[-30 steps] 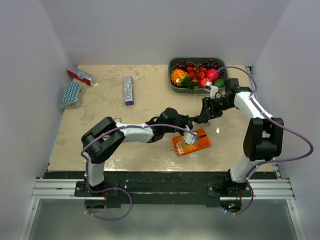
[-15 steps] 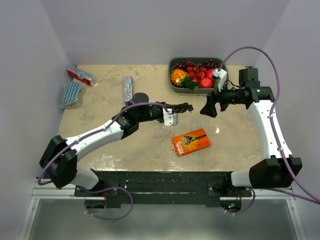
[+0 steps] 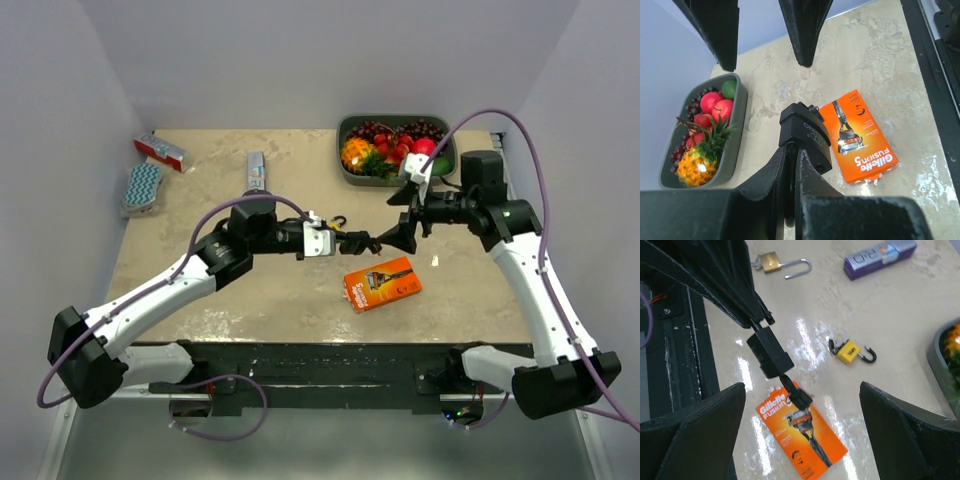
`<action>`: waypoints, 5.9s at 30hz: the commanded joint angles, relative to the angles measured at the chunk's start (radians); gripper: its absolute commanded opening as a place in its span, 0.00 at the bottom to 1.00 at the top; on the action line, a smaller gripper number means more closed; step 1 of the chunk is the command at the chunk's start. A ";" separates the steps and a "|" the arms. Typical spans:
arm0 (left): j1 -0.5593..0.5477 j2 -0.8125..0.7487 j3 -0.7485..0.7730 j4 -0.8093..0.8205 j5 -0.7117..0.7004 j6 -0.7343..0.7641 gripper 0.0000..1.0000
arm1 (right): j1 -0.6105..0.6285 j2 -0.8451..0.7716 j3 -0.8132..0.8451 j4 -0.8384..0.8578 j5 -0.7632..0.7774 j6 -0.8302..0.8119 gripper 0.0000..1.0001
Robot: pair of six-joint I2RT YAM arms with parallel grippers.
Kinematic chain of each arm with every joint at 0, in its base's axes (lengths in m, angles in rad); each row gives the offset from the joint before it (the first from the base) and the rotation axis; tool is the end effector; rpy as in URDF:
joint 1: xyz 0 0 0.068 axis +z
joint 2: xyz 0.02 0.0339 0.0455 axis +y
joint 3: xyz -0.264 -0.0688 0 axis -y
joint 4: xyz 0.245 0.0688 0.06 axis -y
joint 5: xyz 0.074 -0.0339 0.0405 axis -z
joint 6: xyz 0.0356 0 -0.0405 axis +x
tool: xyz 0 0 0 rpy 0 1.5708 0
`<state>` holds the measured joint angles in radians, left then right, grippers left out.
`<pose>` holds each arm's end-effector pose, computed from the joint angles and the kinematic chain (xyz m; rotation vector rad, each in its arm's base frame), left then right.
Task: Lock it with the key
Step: Lock the lock.
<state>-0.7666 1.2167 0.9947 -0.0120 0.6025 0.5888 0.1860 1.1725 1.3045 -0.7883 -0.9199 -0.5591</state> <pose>0.1885 -0.2096 0.3417 1.4400 1.1004 -0.6681 0.2191 0.0701 0.3902 -1.1683 1.6658 0.7819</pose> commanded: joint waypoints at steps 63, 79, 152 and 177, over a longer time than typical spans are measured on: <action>0.133 -0.263 0.013 -0.095 0.057 -0.219 0.00 | 0.406 0.053 -0.122 0.385 0.009 0.263 0.72; 0.136 -0.263 0.055 -0.076 0.141 -0.257 0.00 | 0.409 0.090 -0.136 0.455 -0.031 0.261 0.79; 0.173 -0.026 0.110 -0.419 0.141 -0.214 0.15 | 0.449 0.250 0.128 0.120 0.055 0.203 0.00; 0.303 -0.138 0.131 -0.384 0.405 -0.286 0.00 | 0.394 0.009 -0.108 0.406 0.010 0.272 0.99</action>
<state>-0.4652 1.0855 1.0416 -0.4061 0.9237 0.2459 0.5797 1.2381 1.2381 -0.5518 -0.8780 -0.3302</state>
